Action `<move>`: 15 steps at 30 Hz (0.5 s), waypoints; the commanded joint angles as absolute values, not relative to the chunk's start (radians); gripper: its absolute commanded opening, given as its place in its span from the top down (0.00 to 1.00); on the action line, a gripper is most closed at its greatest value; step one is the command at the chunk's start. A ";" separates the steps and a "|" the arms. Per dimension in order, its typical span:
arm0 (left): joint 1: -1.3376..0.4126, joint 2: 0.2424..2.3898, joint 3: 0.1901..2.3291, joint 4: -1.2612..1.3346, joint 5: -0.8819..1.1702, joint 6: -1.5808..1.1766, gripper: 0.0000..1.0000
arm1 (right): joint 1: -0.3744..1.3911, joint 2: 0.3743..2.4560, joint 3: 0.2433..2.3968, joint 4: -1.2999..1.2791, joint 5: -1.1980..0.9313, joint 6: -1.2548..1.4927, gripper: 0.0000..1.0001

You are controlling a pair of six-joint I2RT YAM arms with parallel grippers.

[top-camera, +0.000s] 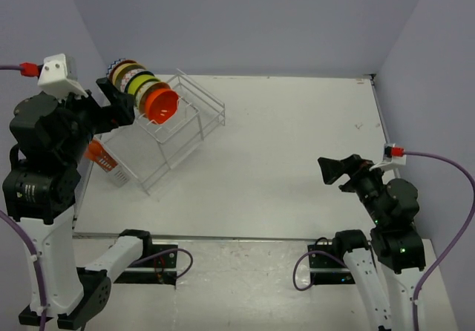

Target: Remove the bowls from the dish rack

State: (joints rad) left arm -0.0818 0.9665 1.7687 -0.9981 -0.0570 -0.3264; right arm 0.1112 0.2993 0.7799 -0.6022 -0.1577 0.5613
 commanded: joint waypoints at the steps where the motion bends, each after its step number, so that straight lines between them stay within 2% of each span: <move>1: -0.110 1.061 1.841 -1.106 -0.019 -0.258 0.00 | 0.112 0.331 0.819 -0.569 -0.173 0.540 0.01; 4: -0.198 1.138 1.940 -1.114 -0.011 -0.244 0.00 | 0.110 0.351 0.830 -0.571 -0.163 0.529 0.01; 5: -0.265 1.150 1.977 -1.121 -0.112 -0.239 0.00 | 0.112 0.357 0.830 -0.568 -0.164 0.529 0.01; 7: -0.349 1.202 2.031 -1.126 -0.150 -0.229 0.00 | 0.112 0.371 0.828 -0.554 -0.172 0.532 0.01; 8: -0.458 1.235 2.037 -1.134 -0.216 -0.229 0.00 | 0.112 0.376 0.825 -0.542 -0.179 0.534 0.01; 10: -0.724 1.325 2.037 -1.155 -0.483 -0.279 0.00 | 0.110 0.388 0.822 -0.532 -0.187 0.548 0.01; 11: -1.070 1.366 2.054 -1.192 -0.855 -0.326 0.00 | 0.112 0.391 0.822 -0.531 -0.189 0.551 0.01; 12: -1.183 1.411 2.084 -1.313 -0.987 -0.389 0.00 | 0.112 0.393 0.822 -0.532 -0.190 0.546 0.01; 13: -1.239 1.472 2.110 -1.318 -1.026 -0.444 0.00 | 0.112 0.390 0.825 -0.538 -0.181 0.543 0.01; 15: -1.266 1.502 2.103 -1.318 -1.093 -0.451 0.00 | 0.112 0.382 0.827 -0.555 -0.167 0.528 0.01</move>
